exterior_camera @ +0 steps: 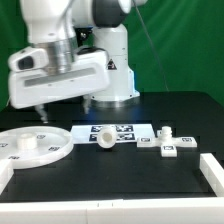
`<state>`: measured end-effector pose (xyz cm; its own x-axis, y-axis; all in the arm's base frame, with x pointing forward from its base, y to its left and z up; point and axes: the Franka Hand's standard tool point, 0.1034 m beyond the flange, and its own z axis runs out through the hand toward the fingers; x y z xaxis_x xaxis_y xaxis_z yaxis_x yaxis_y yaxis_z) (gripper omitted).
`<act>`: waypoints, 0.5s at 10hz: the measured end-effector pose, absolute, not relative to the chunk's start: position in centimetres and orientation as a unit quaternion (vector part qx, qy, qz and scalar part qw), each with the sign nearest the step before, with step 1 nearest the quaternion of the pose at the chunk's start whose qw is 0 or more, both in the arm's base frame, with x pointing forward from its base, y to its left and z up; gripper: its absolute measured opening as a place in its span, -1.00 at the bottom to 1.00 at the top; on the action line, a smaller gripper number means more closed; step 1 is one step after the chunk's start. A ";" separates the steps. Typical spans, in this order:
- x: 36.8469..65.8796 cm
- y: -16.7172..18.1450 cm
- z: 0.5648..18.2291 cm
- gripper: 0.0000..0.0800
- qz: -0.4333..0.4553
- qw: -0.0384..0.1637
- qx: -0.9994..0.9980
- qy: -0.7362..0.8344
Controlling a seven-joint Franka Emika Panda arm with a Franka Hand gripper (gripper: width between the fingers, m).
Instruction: Assemble round table
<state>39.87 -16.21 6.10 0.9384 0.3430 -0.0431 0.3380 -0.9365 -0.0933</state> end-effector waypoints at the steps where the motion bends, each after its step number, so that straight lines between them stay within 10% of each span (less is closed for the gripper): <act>1: 39.9 -17.6 5.5 0.62 0.024 0.035 -0.982 -0.186; 5: 39.5 -19.1 4.4 0.62 0.023 0.032 -0.975 -0.218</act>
Offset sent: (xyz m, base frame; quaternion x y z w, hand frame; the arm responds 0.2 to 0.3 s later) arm 0.0000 0.0000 0.0000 0.0000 0.0000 0.0000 1.0000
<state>39.48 -19.14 4.39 0.9039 0.4267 -0.0311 0.4237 -0.9029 -0.0724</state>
